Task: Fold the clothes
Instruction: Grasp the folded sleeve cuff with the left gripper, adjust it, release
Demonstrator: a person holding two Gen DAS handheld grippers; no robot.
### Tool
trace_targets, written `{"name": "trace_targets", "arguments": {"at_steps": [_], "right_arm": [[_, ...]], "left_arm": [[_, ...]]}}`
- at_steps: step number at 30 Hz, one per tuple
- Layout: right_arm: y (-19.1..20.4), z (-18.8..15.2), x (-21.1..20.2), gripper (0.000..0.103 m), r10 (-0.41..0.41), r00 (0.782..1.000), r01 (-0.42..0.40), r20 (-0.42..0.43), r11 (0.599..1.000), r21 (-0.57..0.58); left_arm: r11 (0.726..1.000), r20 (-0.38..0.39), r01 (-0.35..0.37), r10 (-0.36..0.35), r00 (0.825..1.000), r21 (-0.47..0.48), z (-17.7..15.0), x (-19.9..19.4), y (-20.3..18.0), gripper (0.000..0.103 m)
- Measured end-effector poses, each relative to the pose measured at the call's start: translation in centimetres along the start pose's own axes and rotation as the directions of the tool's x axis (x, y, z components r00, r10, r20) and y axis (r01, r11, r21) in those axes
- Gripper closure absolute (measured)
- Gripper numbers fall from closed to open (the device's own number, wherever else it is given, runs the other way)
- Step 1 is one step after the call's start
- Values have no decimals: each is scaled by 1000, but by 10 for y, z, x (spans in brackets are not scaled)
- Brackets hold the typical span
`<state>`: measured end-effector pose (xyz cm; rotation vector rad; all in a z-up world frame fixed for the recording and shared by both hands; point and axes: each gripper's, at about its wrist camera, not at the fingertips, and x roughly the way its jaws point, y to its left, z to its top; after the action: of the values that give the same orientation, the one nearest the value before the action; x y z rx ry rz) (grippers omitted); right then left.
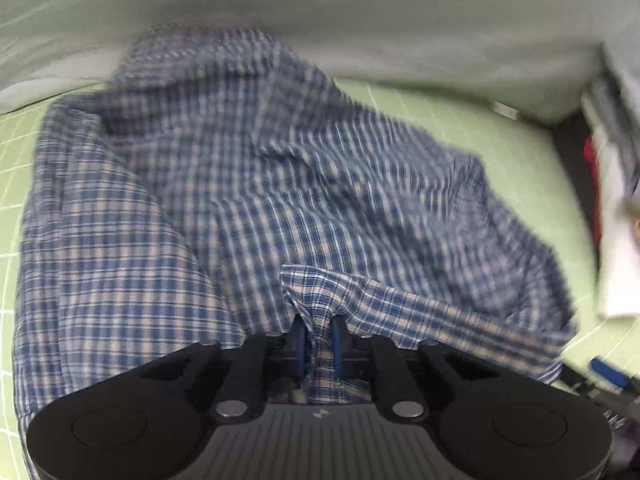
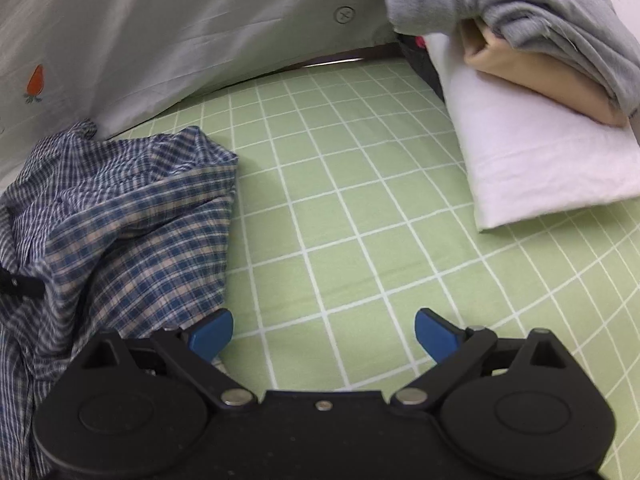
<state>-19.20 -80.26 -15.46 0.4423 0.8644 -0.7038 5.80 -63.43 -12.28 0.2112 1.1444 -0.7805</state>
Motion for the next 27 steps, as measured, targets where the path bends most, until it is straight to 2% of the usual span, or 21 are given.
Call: {"name": "trace_targets", "arguments": {"at_steps": [3,5,7,10,12,15,16,17,18,19,21,22,23,25,27], "right_arm": [[13,1,-7,5,12,1000,-11,5,998,-55],[26,2,-12,5,26,1000,-25,5,994,-103],[40,3,-18,5,64,998,-62,6,987,-145],[64,6,-26,5,141,990,-140,-6,976,-169],[81,8,-28,5,183,983,-184,-25,968,-173],[107,7,-26,5,203,977,-211,-59,958,-192],[116,5,-25,5,205,976,-215,-69,955,-205],[124,4,-25,5,207,975,-219,-78,951,-220],[133,3,-27,5,202,976,-215,-78,943,-253],[141,1,-30,5,186,980,-199,-72,934,-295],[154,-3,-36,6,140,989,-148,-49,914,-377],[160,-5,-40,6,114,993,-117,-33,903,-413],[163,-6,-45,6,103,994,-103,-23,896,-432],[169,-9,-55,6,82,997,-74,-3,881,-467],[167,-13,-67,6,98,995,-81,13,881,-465]], "left_arm": [[998,86,17,-13,996,-52,-1,-32,20,94],[994,152,11,5,988,-107,-1,-56,42,94],[980,209,18,24,978,-199,-1,-78,74,94],[927,278,34,76,958,-373,-5,-107,127,95],[890,323,28,135,937,-454,-5,-126,162,95],[845,338,-22,237,911,-535,-15,-139,204,95],[829,322,-42,263,909,-558,-18,-139,215,94],[813,306,-62,287,908,-580,-22,-139,225,88],[809,291,-84,303,907,-582,-27,-138,227,84],[805,277,-106,319,906,-583,-31,-138,228,74],[797,248,-149,351,903,-585,-41,-138,232,51],[805,240,-156,346,907,-572,-46,-140,229,26],[814,232,-162,341,911,-558,-52,-141,226,16],[827,221,-162,324,920,-539,-65,-147,218,16],[841,226,-142,297,928,-522,-78,-157,206,16]]}}
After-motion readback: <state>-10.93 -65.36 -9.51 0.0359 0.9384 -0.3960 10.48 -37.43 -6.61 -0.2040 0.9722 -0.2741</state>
